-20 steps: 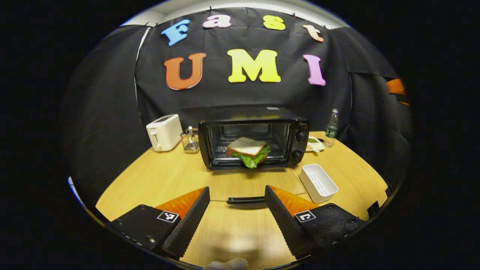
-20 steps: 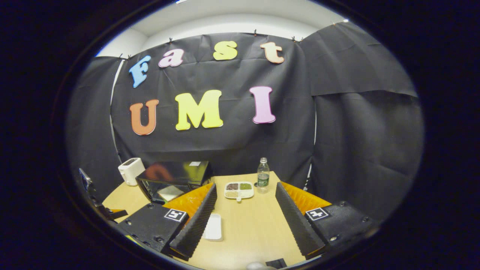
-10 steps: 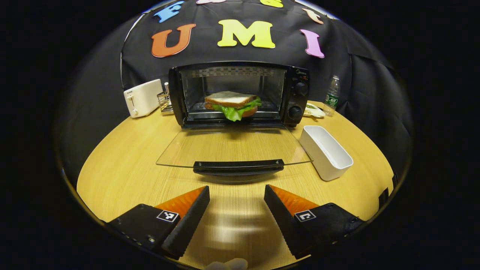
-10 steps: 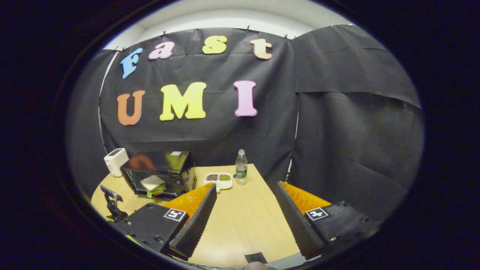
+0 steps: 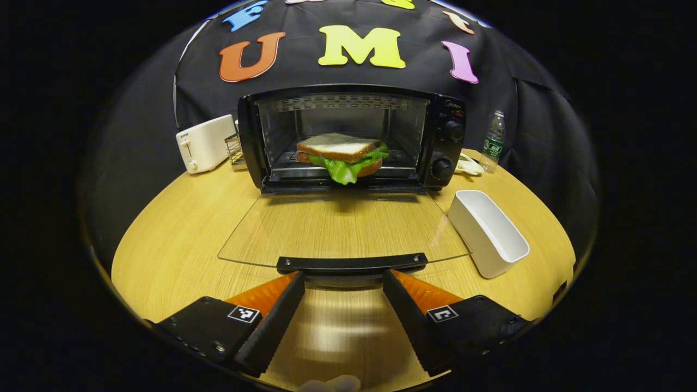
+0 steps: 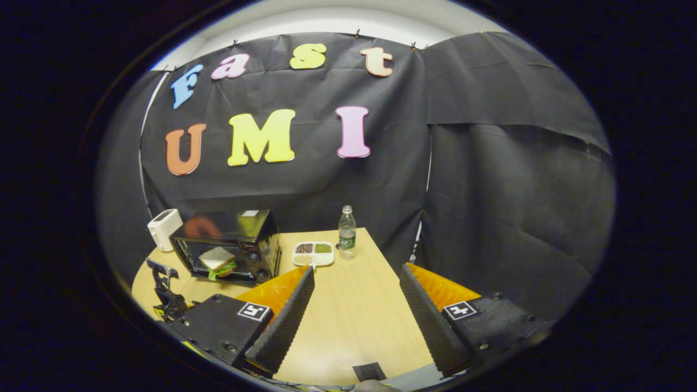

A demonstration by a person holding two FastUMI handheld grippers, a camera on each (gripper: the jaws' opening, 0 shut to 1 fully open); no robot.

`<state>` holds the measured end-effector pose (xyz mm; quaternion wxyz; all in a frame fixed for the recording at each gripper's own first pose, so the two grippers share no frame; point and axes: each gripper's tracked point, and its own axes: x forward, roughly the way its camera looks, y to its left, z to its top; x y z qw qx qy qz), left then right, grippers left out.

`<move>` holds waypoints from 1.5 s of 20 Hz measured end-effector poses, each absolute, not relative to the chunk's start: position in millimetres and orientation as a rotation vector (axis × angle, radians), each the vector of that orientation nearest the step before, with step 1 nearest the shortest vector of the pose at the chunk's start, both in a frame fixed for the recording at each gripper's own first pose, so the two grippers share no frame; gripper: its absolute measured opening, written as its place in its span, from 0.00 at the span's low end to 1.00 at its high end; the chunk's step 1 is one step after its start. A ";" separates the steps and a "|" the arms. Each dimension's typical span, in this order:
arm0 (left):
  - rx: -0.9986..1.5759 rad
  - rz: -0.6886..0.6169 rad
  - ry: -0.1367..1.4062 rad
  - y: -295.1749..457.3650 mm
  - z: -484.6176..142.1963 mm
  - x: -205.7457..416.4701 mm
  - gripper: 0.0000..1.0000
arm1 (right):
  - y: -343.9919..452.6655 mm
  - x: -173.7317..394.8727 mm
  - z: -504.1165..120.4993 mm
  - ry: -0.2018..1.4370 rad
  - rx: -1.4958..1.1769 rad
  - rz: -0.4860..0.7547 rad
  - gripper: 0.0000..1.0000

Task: Open the electric oven with the left hand, put the food in, and close the electric oven.

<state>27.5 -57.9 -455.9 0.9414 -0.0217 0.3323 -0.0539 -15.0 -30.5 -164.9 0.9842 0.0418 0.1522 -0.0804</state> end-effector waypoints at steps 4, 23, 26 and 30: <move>-0.033 -0.112 0.667 -58.2 -455.6 29.6 0.96 | -26.5 -8.9 -168.4 0.316 0.085 -0.147 0.91; -0.044 -0.129 0.537 -53.6 -353.4 67.4 0.96 | -11.5 22.3 -158.6 0.296 0.092 -0.113 1.00; -0.058 -0.126 0.474 -51.3 -321.5 91.8 0.97 | -12.6 26.8 -158.0 0.296 0.109 -0.118 0.90; -0.064 -0.111 0.417 -47.5 -300.7 127.2 0.97 | -10.9 32.2 -157.5 0.300 0.115 -0.115 1.00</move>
